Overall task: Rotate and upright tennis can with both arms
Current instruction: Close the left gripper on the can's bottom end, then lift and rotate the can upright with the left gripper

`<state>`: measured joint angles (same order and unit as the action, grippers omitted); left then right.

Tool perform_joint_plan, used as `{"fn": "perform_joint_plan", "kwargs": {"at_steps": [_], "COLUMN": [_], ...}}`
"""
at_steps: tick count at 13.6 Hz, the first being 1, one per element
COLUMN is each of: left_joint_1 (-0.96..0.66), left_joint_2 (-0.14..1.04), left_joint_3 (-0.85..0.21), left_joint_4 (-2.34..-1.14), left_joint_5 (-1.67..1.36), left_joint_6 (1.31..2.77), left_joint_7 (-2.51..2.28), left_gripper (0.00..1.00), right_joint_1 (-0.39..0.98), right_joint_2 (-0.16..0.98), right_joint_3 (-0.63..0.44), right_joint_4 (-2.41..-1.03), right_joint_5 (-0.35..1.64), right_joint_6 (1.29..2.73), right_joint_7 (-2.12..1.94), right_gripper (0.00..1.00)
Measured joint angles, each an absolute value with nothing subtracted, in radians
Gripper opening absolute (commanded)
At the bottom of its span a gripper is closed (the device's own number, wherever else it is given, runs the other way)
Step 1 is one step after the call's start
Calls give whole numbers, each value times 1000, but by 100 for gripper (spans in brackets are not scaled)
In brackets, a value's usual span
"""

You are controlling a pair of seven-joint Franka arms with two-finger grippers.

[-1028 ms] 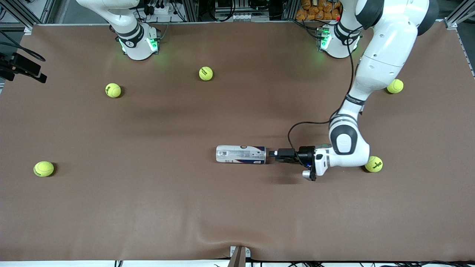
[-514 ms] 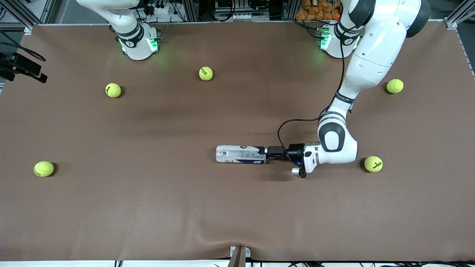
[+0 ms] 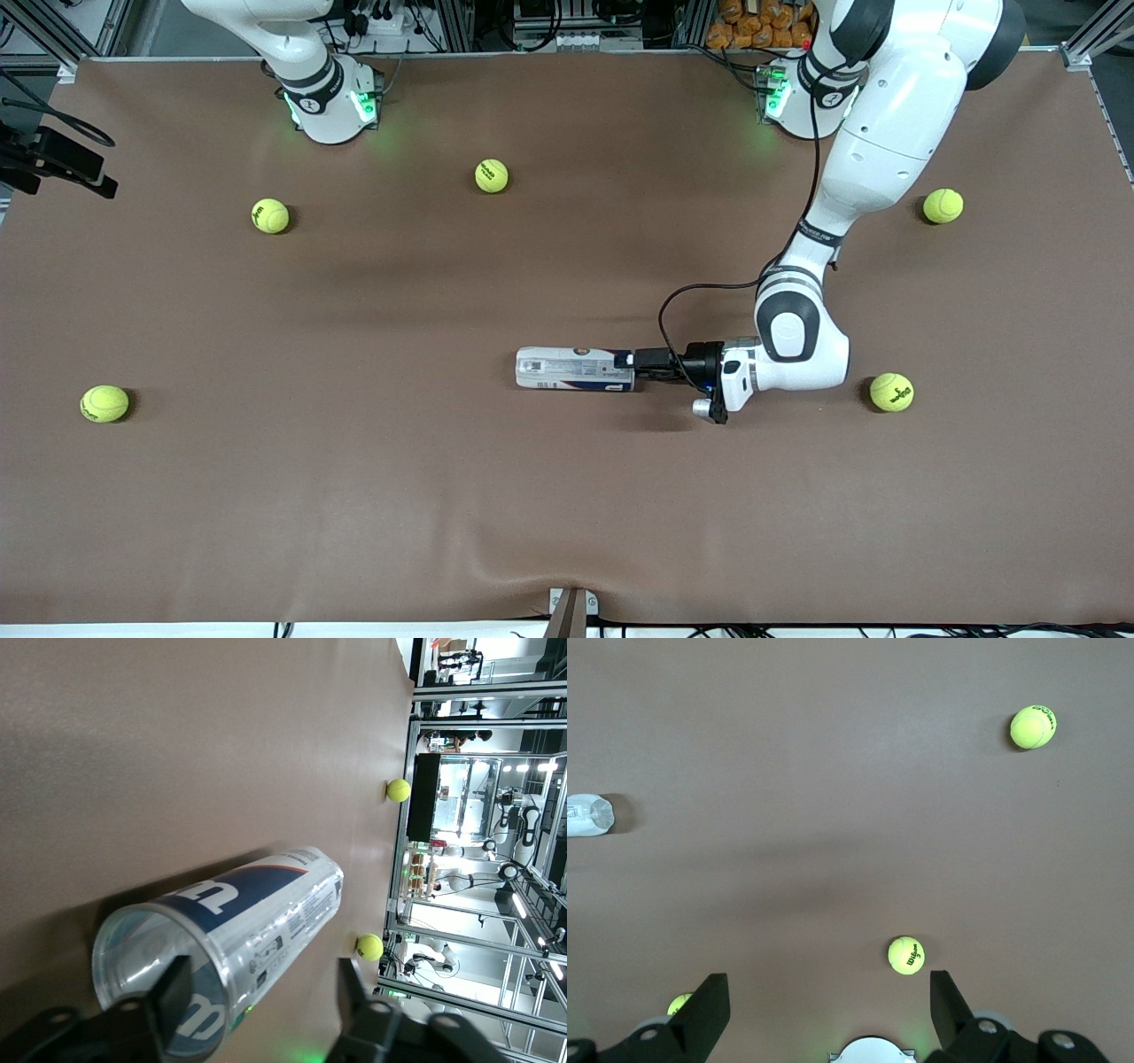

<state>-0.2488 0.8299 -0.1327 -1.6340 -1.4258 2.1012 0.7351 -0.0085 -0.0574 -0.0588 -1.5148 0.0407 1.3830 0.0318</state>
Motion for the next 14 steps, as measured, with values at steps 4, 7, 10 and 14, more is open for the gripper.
{"fn": "perform_joint_plan", "kwargs": {"at_steps": [4,7,10,14], "left_joint_1": [-251,-263,-313,-409], "left_joint_2": [841,835,817,782], "left_joint_3": [-133,-136,-136,-130], "left_joint_4": [-1630,-1610,-1590,-1545], "left_joint_5": [-1426,-1427,-1427,-1310], "left_joint_6": [2101,2102,2165,2296], "left_joint_7": [736,726,691,476], "left_gripper": [6,0,0,0], "right_joint_1": [-7,-6,-6,-5], "right_joint_2": [-57,-57,-57,-56], "right_joint_3": [-59,-58,-58,-58], "right_joint_4": [-1515,-1515,-1515,-1515], "right_joint_5": [41,41,41,41], "right_joint_6": [1383,1384,1386,1388], "right_joint_7": [32,32,32,32], "right_gripper": [100,100,100,100]}}
